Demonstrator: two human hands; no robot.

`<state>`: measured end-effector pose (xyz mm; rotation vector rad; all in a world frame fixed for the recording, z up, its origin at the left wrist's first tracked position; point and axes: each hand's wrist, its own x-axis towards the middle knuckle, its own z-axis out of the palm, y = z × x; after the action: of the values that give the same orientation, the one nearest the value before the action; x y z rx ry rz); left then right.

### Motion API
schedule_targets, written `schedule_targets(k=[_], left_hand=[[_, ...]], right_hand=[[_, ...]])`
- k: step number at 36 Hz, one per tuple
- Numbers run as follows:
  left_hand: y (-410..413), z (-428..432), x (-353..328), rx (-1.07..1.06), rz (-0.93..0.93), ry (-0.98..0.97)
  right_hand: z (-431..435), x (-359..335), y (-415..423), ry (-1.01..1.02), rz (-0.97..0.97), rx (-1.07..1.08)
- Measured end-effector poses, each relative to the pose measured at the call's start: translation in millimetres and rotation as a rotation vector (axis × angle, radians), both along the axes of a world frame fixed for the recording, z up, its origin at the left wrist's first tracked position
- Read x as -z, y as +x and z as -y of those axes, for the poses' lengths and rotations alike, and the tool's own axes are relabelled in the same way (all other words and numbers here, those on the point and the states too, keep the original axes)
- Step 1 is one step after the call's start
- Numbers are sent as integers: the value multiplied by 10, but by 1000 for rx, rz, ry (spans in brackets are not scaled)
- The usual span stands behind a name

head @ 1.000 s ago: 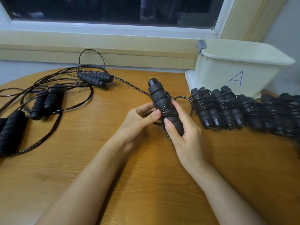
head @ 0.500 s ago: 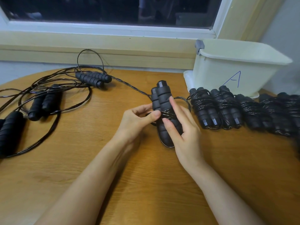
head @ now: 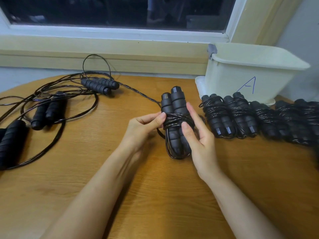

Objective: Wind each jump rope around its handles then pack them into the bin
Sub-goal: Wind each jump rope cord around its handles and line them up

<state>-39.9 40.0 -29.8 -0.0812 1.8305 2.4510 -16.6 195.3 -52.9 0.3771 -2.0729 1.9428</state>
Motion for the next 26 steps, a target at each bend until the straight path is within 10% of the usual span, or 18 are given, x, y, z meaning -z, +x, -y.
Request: schedule_targets(k=[15, 26], left_hand=[[59, -40, -70, -125, 62, -114], [74, -39, -79, -153, -30, -166]], right_hand=[[7, 118, -88, 702, -412, 425], [62, 76, -11, 919, -285, 394]])
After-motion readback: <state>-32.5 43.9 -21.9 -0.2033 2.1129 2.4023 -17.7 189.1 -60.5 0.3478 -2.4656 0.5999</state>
